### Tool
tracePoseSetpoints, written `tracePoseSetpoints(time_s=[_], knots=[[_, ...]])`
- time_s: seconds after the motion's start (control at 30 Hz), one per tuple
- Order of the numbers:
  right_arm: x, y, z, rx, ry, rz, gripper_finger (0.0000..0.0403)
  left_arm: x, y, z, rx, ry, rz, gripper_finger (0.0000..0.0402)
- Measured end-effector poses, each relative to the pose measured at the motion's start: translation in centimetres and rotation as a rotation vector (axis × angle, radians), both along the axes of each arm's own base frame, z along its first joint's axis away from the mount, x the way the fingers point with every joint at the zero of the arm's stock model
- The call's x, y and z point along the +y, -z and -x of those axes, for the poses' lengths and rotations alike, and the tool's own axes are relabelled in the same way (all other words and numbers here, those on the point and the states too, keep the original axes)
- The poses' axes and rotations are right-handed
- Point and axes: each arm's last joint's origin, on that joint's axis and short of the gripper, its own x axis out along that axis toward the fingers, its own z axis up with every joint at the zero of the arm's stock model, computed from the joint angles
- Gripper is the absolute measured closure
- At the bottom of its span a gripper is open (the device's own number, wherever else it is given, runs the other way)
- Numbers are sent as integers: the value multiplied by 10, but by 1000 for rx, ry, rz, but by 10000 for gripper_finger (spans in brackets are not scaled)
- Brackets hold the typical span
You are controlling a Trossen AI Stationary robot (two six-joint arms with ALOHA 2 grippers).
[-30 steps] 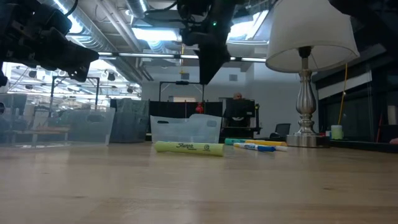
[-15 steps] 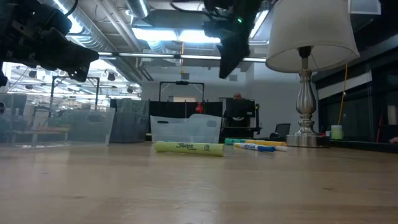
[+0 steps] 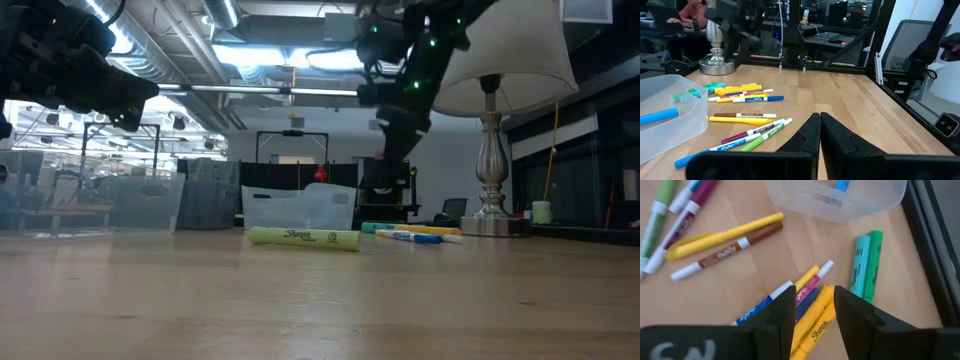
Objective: Pick & Place Markers
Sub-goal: Put the right yellow highlighter into the top transparent bin
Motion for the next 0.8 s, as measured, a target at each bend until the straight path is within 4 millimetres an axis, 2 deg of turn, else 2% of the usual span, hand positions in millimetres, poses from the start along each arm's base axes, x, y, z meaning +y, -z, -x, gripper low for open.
tracePoseSetpoints(time_s=[0.3, 0.47, 0.8], knots=[[-13, 23, 10, -17, 79, -25, 271, 0, 0, 0, 0, 0, 0, 395], [-17, 26, 15, -43, 170, -149, 271, 0, 0, 0, 0, 0, 0, 395], [-21, 29, 25, 24, 259, -205, 271, 0, 0, 0, 0, 0, 0, 395]])
